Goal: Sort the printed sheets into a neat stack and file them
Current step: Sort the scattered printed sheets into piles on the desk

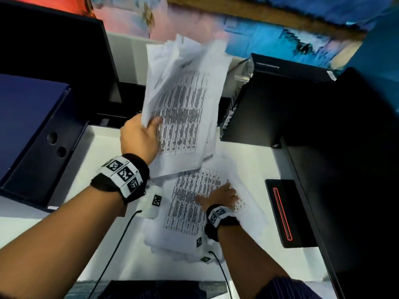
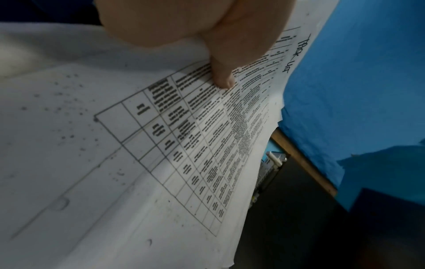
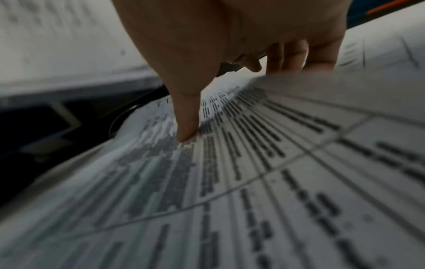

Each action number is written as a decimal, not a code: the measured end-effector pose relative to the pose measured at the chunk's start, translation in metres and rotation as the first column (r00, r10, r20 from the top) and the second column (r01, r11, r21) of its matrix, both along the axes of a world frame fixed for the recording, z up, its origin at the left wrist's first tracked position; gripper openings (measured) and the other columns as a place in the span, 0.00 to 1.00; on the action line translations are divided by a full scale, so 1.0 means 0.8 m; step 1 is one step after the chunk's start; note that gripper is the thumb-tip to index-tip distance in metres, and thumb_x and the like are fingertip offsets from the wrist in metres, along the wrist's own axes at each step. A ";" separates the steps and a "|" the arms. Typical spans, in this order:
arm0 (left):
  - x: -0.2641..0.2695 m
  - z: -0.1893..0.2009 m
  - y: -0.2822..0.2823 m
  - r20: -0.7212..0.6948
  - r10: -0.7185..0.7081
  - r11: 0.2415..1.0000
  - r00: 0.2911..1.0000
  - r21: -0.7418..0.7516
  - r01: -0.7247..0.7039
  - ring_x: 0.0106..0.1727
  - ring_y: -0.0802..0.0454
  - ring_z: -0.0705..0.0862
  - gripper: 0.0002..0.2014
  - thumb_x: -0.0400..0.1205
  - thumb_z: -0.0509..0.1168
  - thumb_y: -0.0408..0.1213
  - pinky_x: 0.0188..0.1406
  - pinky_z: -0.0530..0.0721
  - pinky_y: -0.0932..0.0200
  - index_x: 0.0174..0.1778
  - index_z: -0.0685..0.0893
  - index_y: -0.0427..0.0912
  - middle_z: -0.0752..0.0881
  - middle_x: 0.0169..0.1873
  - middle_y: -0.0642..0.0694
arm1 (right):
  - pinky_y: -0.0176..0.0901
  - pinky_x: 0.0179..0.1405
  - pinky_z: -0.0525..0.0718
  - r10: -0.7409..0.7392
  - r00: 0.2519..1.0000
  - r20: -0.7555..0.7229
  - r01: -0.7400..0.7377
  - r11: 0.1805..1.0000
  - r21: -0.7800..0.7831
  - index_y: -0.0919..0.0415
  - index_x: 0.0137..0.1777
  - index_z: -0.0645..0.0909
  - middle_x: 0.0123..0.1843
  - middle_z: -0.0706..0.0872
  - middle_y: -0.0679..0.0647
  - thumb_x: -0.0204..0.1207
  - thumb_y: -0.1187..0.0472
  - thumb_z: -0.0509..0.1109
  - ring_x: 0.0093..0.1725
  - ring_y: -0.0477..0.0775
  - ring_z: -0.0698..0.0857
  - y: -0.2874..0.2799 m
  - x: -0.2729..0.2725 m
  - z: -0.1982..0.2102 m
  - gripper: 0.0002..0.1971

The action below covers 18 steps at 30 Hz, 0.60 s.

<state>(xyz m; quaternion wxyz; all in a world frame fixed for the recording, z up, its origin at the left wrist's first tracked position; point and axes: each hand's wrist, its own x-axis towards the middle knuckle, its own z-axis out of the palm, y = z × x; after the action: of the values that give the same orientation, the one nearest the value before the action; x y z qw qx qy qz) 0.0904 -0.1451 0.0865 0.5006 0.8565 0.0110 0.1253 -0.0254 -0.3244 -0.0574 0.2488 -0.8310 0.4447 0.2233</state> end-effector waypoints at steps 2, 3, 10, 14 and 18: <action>0.003 0.008 0.005 -0.008 0.012 1.000 1.000 -0.027 -0.012 0.28 0.45 0.76 0.18 0.83 0.68 0.44 0.28 0.72 0.56 0.31 0.74 0.41 0.77 0.26 0.45 | 0.69 0.79 0.66 -0.012 0.999 0.034 0.011 1.000 0.007 0.65 0.85 0.34 0.86 0.45 0.69 0.62 0.38 0.82 0.83 0.75 0.55 0.010 0.002 -0.007 0.69; 0.005 0.010 0.008 -0.017 0.011 0.998 1.000 -0.058 -0.012 0.26 0.48 0.73 0.20 0.83 0.68 0.44 0.27 0.71 0.57 0.29 0.72 0.42 0.75 0.24 0.47 | 0.67 0.78 0.67 -0.024 0.998 0.049 0.022 0.999 0.040 0.65 0.85 0.33 0.86 0.46 0.69 0.64 0.42 0.82 0.82 0.75 0.58 0.013 0.006 -0.008 0.67; 0.008 0.024 0.013 0.021 -0.011 0.981 1.000 -0.194 0.015 0.36 0.47 0.79 0.09 0.83 0.69 0.43 0.40 0.81 0.54 0.43 0.82 0.41 0.82 0.33 0.46 | 0.45 0.62 0.83 0.001 0.951 0.310 -0.025 0.997 0.073 0.63 0.72 0.71 0.68 0.84 0.63 0.73 0.66 0.76 0.63 0.62 0.85 -0.020 0.000 0.006 0.28; 0.009 0.034 0.018 0.049 0.006 0.976 0.999 -0.218 0.004 0.38 0.48 0.80 0.09 0.84 0.68 0.42 0.42 0.83 0.51 0.44 0.82 0.40 0.84 0.37 0.43 | 0.51 0.57 0.86 0.297 0.932 0.209 -0.255 0.945 -0.205 0.61 0.61 0.80 0.57 0.87 0.64 0.72 0.62 0.72 0.58 0.66 0.86 -0.082 0.007 0.028 0.17; 0.013 0.038 0.023 0.014 0.017 0.975 1.000 -0.221 -0.014 0.33 0.50 0.78 0.11 0.83 0.69 0.42 0.38 0.79 0.58 0.38 0.79 0.43 0.81 0.32 0.47 | 0.51 0.65 0.83 0.426 0.905 0.018 -0.416 0.891 -0.181 0.63 0.70 0.75 0.67 0.77 0.59 0.61 0.45 0.85 0.65 0.62 0.79 -0.101 0.018 0.023 0.41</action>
<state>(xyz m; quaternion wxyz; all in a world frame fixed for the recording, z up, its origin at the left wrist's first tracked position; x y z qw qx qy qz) 0.1009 -0.1268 0.1168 0.5919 0.7944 0.0277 0.1338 -0.0113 -0.4050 -0.0386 0.1343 -0.9319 0.2646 0.2086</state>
